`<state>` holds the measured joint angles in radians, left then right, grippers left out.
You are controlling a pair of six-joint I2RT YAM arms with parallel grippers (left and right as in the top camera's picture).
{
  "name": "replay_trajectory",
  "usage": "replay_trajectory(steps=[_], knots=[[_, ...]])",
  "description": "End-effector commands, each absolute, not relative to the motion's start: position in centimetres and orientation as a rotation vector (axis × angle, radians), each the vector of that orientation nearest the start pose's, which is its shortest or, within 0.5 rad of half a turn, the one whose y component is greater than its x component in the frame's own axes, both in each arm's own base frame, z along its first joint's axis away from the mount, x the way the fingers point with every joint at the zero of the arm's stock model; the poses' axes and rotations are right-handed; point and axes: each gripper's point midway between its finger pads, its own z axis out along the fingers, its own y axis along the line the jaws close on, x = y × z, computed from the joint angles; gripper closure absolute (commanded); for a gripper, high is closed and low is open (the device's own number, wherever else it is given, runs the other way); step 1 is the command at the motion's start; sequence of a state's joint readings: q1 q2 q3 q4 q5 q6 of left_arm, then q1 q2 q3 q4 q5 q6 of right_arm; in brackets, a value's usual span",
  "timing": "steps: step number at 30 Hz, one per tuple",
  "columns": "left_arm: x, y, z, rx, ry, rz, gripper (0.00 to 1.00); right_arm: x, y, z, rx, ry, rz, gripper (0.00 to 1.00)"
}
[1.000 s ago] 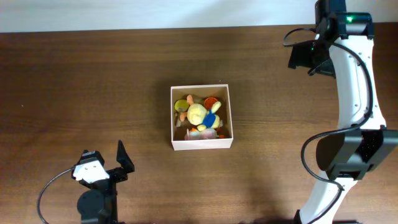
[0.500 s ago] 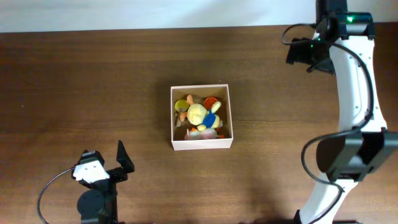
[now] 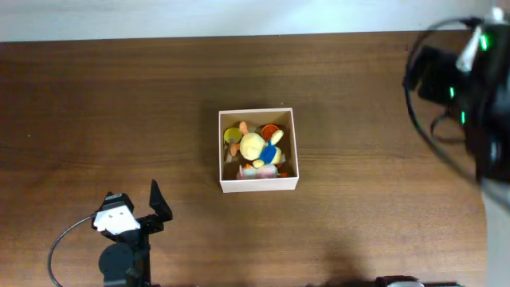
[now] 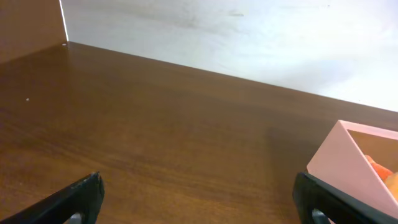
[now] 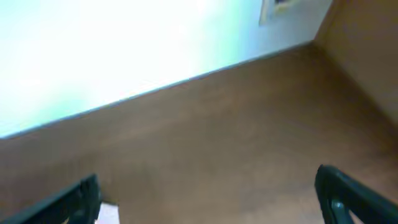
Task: Pack container
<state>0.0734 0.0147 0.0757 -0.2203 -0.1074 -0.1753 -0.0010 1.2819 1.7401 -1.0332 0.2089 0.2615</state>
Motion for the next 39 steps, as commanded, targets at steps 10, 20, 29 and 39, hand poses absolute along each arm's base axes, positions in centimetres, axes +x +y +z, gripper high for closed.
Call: replay_trajectory(steps=[10, 20, 29, 39], knots=[[23.7, 3.4, 15.2, -0.272, 1.703, 0.021, 0.01, 26.9, -3.5, 32.5, 0.388, 1.938, -0.030, 0.01], [23.7, 3.4, 15.2, -0.272, 1.703, 0.021, 0.01, 24.7, -0.4, 27.1, 0.071, 1.775, 0.021, 0.02], [23.7, 3.4, 15.2, -0.272, 1.703, 0.021, 0.01, 24.1, 0.2, 21.5, 0.041, 1.724, 0.057, 0.01], [23.7, 3.4, 15.2, -0.272, 1.703, 0.021, 0.01, 23.8, 0.2, 17.7, 0.042, 1.744, 0.055, 0.01]])
